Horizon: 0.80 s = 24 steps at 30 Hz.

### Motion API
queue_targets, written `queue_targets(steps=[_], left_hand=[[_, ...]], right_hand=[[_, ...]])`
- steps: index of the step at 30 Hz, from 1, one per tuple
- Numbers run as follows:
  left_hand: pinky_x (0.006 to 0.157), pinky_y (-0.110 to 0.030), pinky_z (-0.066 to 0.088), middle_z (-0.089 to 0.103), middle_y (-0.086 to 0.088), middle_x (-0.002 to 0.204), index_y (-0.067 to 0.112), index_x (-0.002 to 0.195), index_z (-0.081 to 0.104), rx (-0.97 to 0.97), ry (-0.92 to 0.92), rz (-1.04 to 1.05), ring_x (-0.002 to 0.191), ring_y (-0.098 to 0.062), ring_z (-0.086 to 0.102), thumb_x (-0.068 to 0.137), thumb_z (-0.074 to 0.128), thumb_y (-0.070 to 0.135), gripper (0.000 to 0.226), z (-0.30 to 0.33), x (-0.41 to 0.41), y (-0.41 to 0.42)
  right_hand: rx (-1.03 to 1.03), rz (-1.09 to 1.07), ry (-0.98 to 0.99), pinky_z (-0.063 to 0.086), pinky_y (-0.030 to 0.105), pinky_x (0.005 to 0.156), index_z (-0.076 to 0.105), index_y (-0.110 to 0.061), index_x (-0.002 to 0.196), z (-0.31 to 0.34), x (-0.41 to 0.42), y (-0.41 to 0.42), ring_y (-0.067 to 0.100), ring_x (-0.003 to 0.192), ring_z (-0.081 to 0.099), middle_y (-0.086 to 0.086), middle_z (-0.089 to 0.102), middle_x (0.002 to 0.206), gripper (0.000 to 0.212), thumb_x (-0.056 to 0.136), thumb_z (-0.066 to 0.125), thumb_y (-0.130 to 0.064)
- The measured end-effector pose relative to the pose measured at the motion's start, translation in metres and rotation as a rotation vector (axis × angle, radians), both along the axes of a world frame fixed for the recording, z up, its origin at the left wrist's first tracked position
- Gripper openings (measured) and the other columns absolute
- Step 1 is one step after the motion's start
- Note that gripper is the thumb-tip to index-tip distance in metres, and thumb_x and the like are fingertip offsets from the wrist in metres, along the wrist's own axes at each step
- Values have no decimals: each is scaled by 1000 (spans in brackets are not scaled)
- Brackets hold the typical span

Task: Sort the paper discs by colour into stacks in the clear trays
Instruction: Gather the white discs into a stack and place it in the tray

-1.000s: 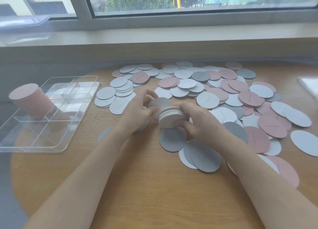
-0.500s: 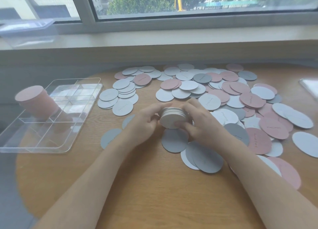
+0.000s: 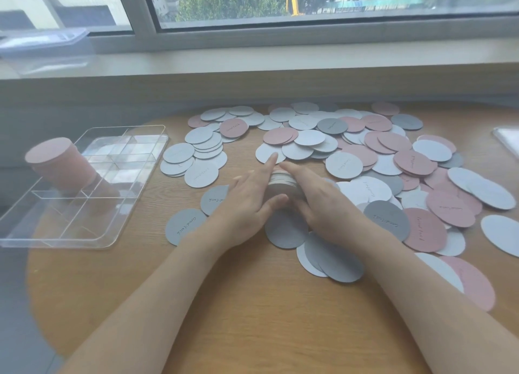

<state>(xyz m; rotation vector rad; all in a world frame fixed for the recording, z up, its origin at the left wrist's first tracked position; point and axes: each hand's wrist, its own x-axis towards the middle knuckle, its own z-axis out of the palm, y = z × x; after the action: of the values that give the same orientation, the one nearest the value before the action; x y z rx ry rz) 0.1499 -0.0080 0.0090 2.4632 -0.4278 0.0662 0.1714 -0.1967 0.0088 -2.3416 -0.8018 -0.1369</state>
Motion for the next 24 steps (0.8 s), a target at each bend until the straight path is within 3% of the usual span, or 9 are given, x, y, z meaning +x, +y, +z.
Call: queue_targets(steps=[3, 6, 9, 12, 15, 17, 20, 24], left_hand=[[110, -13, -3, 30, 9, 158, 28, 159, -1, 85, -89, 29, 143, -7, 19, 93, 32, 67, 83, -8, 3, -1], [108, -8, -5, 34, 10, 155, 27, 159, 2, 75, -109, 29, 138, -1, 19, 96, 30, 70, 82, -7, 3, -1], [111, -20, 11, 46, 16, 133, 28, 159, 15, -6, -98, 21, 128, 0, 31, 100, 27, 63, 69, -3, 2, -1], [110, -24, 21, 61, 11, 120, 27, 151, 39, -87, -126, 49, 118, -3, 45, 101, 23, 54, 59, 0, 3, 3], [106, -33, 37, 70, 6, 119, 23, 132, 64, -201, -148, 119, 117, -8, 57, 106, 35, 42, 43, 4, 8, 6], [100, -30, 43, 71, 8, 118, 22, 122, 70, -230, -144, 190, 114, -10, 60, 105, 47, 32, 30, 8, 20, 10], [94, -28, 42, 66, 9, 121, 23, 120, 68, -82, -156, 232, 114, -11, 58, 100, 57, 27, 23, 12, 51, 16], [102, -33, 40, 53, 9, 140, 21, 134, 60, 207, -46, 219, 128, -17, 49, 94, 65, 36, 43, 14, 90, 14]], right_hand=[[-59, 10, 31, 28, 22, 108, 19, -18, 156, 0, -1, 3, 13, 140, 33, -1, 32, 158, 67, 97, 49, -10], [-52, 3, 22, 31, 24, 106, 23, -24, 154, 1, -2, 4, 12, 138, 37, -5, 34, 156, 63, 98, 50, -14], [-5, -14, -3, 44, 33, 95, 38, -27, 145, 0, -1, 3, 15, 120, 53, -7, 52, 141, 55, 95, 53, -11], [-14, -38, 2, 47, 37, 86, 44, -23, 138, -1, 0, 2, 20, 107, 58, -5, 59, 127, 57, 86, 53, -2], [-20, -44, -1, 43, 30, 80, 46, -24, 137, 1, 0, 1, 16, 103, 57, -6, 60, 123, 57, 85, 55, 0], [-27, -54, -3, 35, 23, 77, 47, -21, 136, 0, 1, 0, 16, 103, 56, -6, 60, 122, 55, 86, 57, 0], [-34, -59, -1, 36, 24, 78, 48, -20, 136, 1, 2, -1, 17, 104, 56, -4, 60, 123, 55, 86, 56, 0], [-19, -53, 4, 40, 29, 76, 50, -22, 133, 3, 1, -4, 20, 100, 57, -4, 62, 116, 56, 83, 55, 2]])
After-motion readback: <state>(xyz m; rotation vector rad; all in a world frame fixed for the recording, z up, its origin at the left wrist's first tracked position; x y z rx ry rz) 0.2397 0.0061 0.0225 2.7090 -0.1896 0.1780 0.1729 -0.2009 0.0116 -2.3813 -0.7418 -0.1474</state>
